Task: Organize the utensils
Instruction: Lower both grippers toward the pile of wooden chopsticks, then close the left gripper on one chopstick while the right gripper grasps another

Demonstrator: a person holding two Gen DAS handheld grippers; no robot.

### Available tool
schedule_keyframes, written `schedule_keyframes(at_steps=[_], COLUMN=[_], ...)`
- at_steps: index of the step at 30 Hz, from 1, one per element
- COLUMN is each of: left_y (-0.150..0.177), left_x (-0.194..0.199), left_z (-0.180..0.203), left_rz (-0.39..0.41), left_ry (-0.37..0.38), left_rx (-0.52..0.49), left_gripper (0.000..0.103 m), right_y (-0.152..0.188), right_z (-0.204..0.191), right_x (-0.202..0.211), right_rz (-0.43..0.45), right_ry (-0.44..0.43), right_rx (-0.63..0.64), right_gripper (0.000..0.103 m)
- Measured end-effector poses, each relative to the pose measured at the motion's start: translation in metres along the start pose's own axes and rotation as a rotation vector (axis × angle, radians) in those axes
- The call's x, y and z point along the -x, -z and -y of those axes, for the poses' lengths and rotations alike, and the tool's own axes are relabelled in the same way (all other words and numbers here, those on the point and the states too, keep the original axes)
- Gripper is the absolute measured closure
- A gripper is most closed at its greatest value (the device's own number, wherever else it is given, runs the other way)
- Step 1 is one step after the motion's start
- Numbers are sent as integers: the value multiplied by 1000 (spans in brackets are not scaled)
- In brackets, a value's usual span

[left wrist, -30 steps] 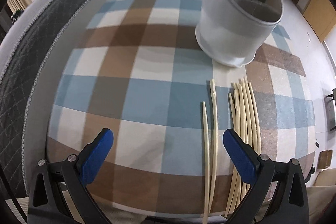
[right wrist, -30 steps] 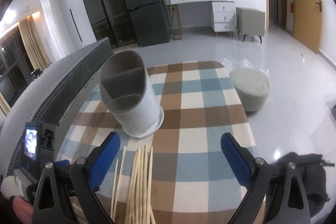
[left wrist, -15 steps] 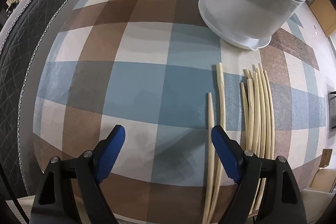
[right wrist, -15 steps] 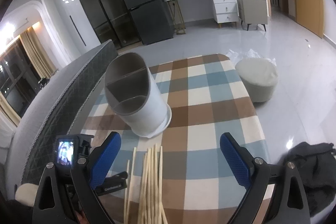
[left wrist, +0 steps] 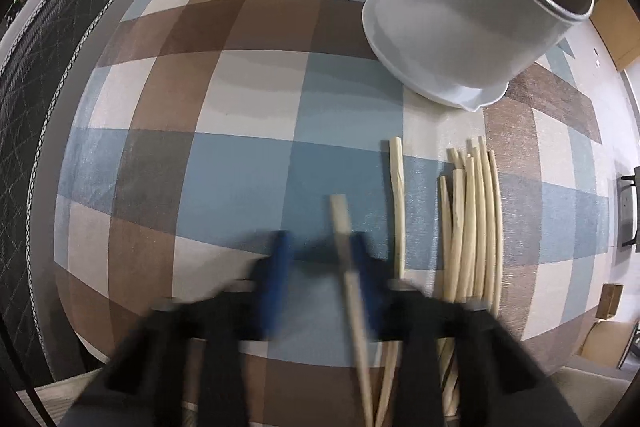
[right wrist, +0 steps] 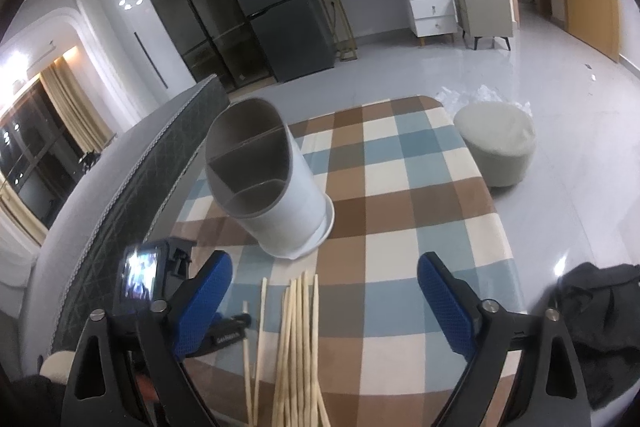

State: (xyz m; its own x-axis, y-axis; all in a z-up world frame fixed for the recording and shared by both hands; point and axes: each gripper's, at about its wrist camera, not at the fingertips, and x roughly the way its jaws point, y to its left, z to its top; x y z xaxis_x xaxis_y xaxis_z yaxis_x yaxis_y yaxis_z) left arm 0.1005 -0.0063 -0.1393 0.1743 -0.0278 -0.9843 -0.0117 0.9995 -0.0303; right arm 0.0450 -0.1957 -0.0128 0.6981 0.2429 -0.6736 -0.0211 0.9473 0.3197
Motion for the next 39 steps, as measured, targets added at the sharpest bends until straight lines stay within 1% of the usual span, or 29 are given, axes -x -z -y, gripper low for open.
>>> schedule_keyframes(at_steps=[1,3,6,8,10,11,12,13,15,17,19,20,21,22,23,25,28,32,35,38,39], left_y=[-2,-7,-17,-21,-27,-31,-32,-31,-29,-26,-18,-13,-11,-8,-9,-6,-4,-4,-3,-1,0], left_x=[0,1,0,8,25,33,44,55,71,84,103,101,105,114,109,120,126,125,125,125,126], left_z=[-1,-4,-11,-17,-22,-23,-26,-28,-33,-38,-49,-40,-42,-49,-50,-62,-78,-89,-96,-105,-108], left_rz=[-6,-11,-14,29,95,120,148,179,219,244,262,272,284,289,293,302,307,296,280,275,274], left_ry=[4,12,75,95,125,132,136,150,158,168,189,190,191,199,201,221,250,281,306,320,334], left_rx=[10,29,67,87,97,100,99,92,86,82,80,78,74,72,75,64,71,91,100,110,116], left_gripper=[96,101,102,103,103,103,103,103,103,103,103,103,103,103,103,103,103,103,103,103,103], right_y=[1,2,6,9,12,14,17,19,24,30,32,32,31,30,29,25,24,30,31,37,38], right_z=[-1,-1,-3,-2,1,3,3,4,2,-2,-9,-12,-16,-21,-25,-38,-58,-81,-92,-100,-103], right_x=[-1,-6,-14,-20,-26,-30,-34,-39,-49,-59,-64,-68,-72,-78,-83,-97,-125,-165,-188,-198,-198], right_rz=[-12,-37,-80,-112,-148,-169,-188,-216,-274,-327,-349,-359,-372,-381,-387,-399,-421,-491,-515,-530,-519], right_ry=[-10,-24,-38,-37,-42,-41,-42,-50,-77,-96,-110,-122,-132,-132,-127,-123,-113,-72,-24,41,55], right_rx=[1,-1,3,4,-11,-15,-16,-18,-15,-3,11,16,21,29,39,74,139,227,290,345,361], right_gripper=[18,22,31,36,48,50,57,67,77,78,79,78,76,76,76,76,76,77,76,76,76])
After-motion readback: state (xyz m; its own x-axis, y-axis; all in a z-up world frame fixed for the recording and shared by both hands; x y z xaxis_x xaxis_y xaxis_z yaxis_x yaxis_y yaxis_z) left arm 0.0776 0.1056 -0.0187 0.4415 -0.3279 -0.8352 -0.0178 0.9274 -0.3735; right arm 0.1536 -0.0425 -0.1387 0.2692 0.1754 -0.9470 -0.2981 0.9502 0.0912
